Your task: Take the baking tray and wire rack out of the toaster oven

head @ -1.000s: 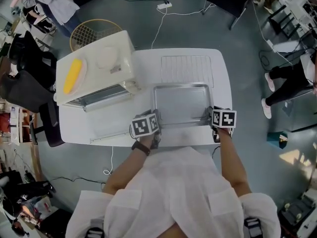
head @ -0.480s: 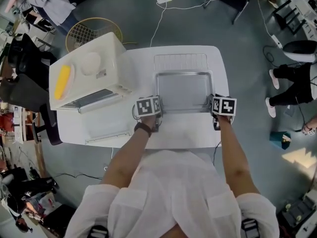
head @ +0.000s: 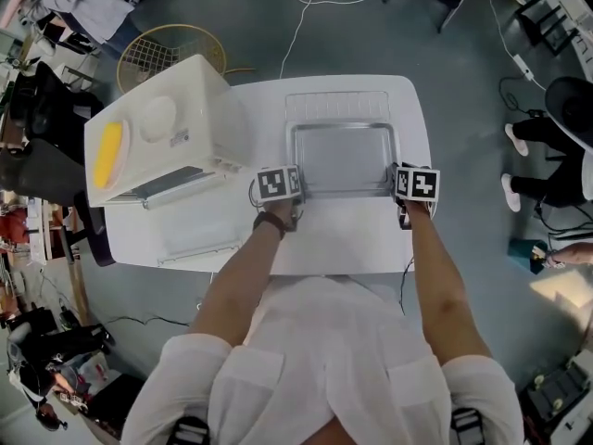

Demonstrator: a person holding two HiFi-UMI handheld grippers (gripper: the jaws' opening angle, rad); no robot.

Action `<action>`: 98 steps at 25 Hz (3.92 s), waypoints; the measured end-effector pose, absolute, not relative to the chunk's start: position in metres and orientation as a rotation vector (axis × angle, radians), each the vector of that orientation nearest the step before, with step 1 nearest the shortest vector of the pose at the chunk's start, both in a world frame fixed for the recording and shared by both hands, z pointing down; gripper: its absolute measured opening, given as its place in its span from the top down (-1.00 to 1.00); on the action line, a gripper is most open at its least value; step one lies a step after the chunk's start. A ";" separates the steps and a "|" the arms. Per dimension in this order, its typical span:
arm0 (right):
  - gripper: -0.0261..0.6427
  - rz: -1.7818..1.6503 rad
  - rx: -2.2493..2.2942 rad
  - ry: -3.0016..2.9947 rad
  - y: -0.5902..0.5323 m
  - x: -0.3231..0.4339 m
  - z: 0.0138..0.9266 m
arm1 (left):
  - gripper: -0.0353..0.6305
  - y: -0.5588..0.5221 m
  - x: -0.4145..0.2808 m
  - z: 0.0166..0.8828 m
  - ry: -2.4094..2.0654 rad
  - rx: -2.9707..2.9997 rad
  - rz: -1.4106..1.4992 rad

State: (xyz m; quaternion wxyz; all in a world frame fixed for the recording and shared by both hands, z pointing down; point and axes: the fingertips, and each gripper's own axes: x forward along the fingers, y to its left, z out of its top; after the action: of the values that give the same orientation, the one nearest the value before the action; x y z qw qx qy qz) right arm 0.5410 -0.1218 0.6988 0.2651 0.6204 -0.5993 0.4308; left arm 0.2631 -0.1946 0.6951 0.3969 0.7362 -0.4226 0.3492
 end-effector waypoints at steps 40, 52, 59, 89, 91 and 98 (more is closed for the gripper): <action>0.57 1.005 1.654 -1.698 -0.143 0.537 0.672 | 0.40 -0.201 0.272 0.673 -1.009 2.015 0.992; 0.61 0.667 1.785 -2.177 -0.158 0.466 0.527 | 0.61 -0.228 0.275 0.525 -1.034 2.425 0.523; 0.71 0.435 1.820 -2.330 -0.150 0.446 0.459 | 0.78 -0.219 0.265 0.427 -1.073 2.656 0.128; 0.92 0.164 1.742 -2.549 -0.149 0.341 0.372 | 0.85 -0.171 0.042 0.334 -1.553 2.580 -0.152; 0.92 0.158 1.736 -2.553 -0.148 0.334 0.370 | 0.85 -0.168 0.036 0.336 -1.561 2.573 -0.145; 0.92 0.102 1.708 -2.564 -0.152 0.305 0.361 | 0.85 -0.168 0.013 0.333 -1.566 2.579 -0.135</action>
State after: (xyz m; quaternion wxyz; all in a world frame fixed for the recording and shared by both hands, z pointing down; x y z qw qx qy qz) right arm 0.3053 -0.1520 0.3608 0.0297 0.5540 -0.8314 0.0330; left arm 0.0130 -0.1679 0.3327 0.0605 0.8523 -0.5177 -0.0446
